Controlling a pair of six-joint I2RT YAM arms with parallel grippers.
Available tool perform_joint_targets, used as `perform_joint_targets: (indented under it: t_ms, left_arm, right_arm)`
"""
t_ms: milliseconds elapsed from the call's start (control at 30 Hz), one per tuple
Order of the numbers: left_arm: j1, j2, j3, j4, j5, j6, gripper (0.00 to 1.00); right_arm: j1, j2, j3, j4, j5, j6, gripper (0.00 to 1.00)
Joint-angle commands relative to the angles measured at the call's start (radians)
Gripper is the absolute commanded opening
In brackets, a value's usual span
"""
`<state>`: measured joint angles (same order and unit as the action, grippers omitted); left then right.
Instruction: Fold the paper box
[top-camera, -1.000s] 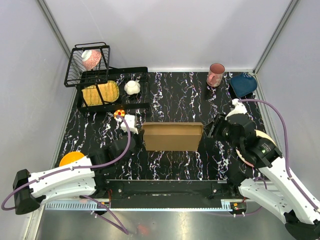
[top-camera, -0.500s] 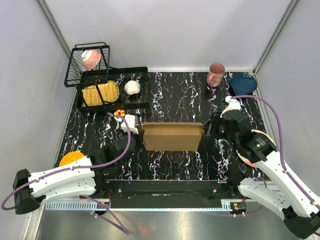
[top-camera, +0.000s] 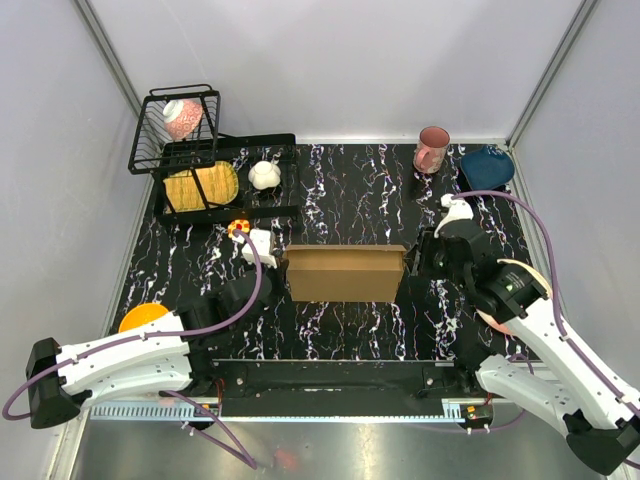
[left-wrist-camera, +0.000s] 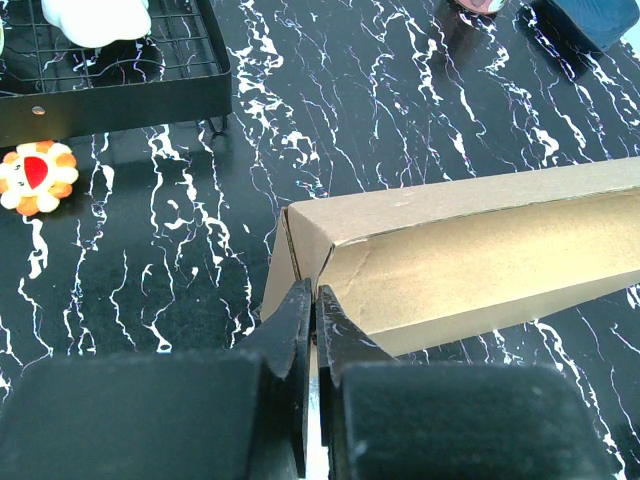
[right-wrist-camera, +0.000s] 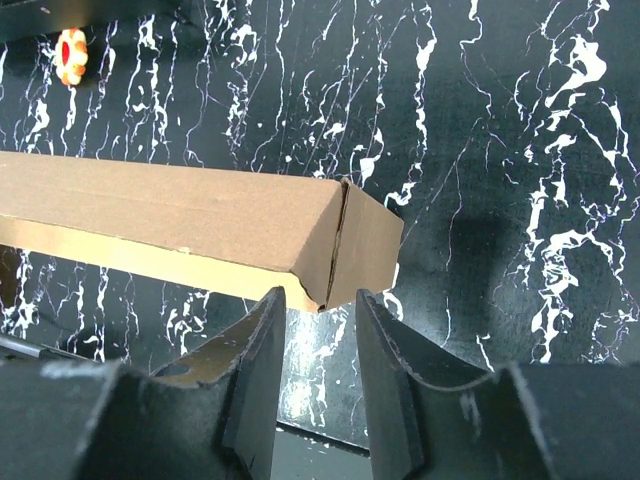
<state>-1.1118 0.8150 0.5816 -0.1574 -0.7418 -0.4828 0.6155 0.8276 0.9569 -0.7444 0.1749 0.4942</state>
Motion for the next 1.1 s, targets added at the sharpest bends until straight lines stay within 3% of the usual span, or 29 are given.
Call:
perform_joint_targets:
  t_ms: [0,267,367,500,533,567,967,1033,1067]
  left_arm:
    - [-0.008,0.024,0.001,-0.105,0.032,0.007,0.02]
    - [-0.008,0.021,0.0,-0.103,0.042,0.003,0.02]
    - [-0.01,0.021,-0.002,-0.105,0.042,0.003,0.02]
    - [-0.011,0.021,-0.002,-0.105,0.042,0.003,0.02]
    - [-0.01,0.019,-0.003,-0.105,0.042,0.003,0.01]
    - [-0.01,0.019,-0.005,-0.103,0.044,0.0,0.01]
    - [-0.011,-0.004,-0.022,-0.096,0.045,-0.02,0.02]
    - [-0.011,-0.016,-0.02,-0.103,0.042,-0.025,0.06]
    - [-0.011,-0.022,-0.019,-0.106,0.039,-0.033,0.12]
  right_arm:
    - [0.0,0.01,-0.006,0.059,-0.011,-0.037,0.41]
    - [-0.003,0.041,-0.001,0.092,0.005,-0.057,0.36]
    - [-0.002,0.048,-0.001,0.102,0.003,-0.06,0.29]
    - [-0.002,0.047,-0.012,0.109,0.003,-0.06,0.11]
    - [-0.002,0.047,-0.017,0.109,0.003,-0.059,0.01]
    - [-0.002,0.044,-0.023,0.109,0.006,-0.057,0.0]
    - [0.01,-0.004,-0.195,0.09,0.006,0.049,0.0]
    - [0.009,0.037,-0.176,0.061,0.026,0.066,0.0]
    - [0.01,0.051,-0.175,0.057,0.026,0.072,0.0]
